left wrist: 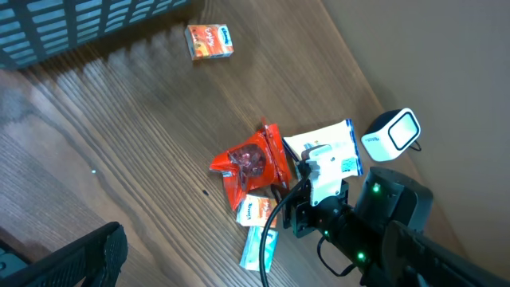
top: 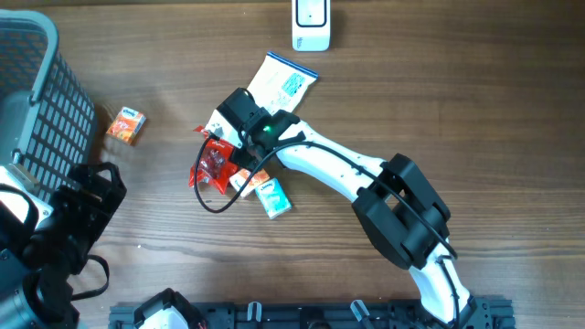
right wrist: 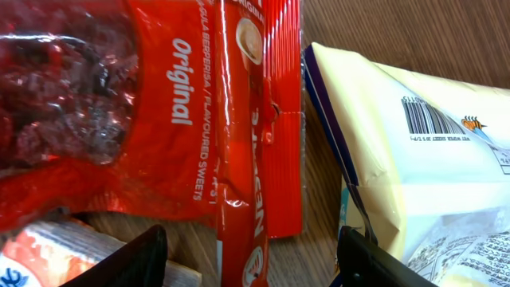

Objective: Scan the item barcode
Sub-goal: 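Lower the right gripper onto the red Nescafe stick in the pile, then close the right gripper on the red Nescafe stick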

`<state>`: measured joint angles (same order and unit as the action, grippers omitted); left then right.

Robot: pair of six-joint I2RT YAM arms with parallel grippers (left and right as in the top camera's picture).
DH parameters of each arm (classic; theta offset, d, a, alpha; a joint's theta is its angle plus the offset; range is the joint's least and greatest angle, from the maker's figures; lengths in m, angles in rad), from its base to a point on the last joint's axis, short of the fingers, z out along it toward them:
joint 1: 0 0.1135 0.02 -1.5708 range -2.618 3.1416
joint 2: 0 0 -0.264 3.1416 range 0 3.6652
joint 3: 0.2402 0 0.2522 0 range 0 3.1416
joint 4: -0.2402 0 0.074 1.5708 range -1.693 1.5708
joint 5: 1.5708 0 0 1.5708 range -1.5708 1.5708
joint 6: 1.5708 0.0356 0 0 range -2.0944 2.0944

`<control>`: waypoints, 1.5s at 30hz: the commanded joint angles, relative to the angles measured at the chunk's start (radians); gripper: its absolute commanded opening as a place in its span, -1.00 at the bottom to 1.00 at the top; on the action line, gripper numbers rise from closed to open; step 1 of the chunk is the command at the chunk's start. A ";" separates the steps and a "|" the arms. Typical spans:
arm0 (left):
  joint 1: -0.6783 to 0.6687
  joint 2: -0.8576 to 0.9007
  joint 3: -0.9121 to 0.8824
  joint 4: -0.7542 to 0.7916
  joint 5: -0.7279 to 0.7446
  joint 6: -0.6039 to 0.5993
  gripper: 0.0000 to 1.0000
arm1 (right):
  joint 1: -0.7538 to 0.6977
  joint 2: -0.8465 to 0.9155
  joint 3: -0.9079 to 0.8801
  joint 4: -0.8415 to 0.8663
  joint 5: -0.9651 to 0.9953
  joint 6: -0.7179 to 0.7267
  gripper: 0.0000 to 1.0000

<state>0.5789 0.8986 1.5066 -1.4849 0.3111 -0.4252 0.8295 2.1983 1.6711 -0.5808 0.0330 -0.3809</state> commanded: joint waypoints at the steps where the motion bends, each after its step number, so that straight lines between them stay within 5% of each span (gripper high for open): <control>1: 0.007 0.000 0.006 0.003 -0.006 -0.009 1.00 | -0.002 0.038 0.002 0.004 0.027 -0.008 0.33; 11: 0.007 0.000 0.006 0.003 -0.006 -0.009 1.00 | -0.002 0.039 0.003 0.016 0.027 0.029 -0.91; 19: 0.007 0.000 0.006 0.003 -0.006 -0.009 1.00 | -0.003 0.038 0.006 0.016 0.014 0.152 -0.92; 26: 0.007 0.000 0.006 0.003 -0.006 -0.009 1.00 | -0.058 0.015 0.019 -0.005 -0.237 0.201 -0.92; 37: 0.007 0.000 0.006 0.003 -0.006 -0.009 1.00 | -0.114 0.027 0.016 -0.118 -0.308 0.140 -0.91; 39: 0.007 0.000 0.006 0.003 -0.006 -0.009 1.00 | -0.114 0.027 0.015 -0.119 -0.277 0.132 -0.47; 45: 0.007 0.000 0.006 0.003 -0.006 -0.009 1.00 | -0.114 0.062 0.015 -0.117 -0.236 0.107 -0.42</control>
<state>0.5789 0.8986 1.5066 -1.4849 0.3111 -0.4255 0.7136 2.2147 1.6714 -0.6956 -0.2272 -0.2520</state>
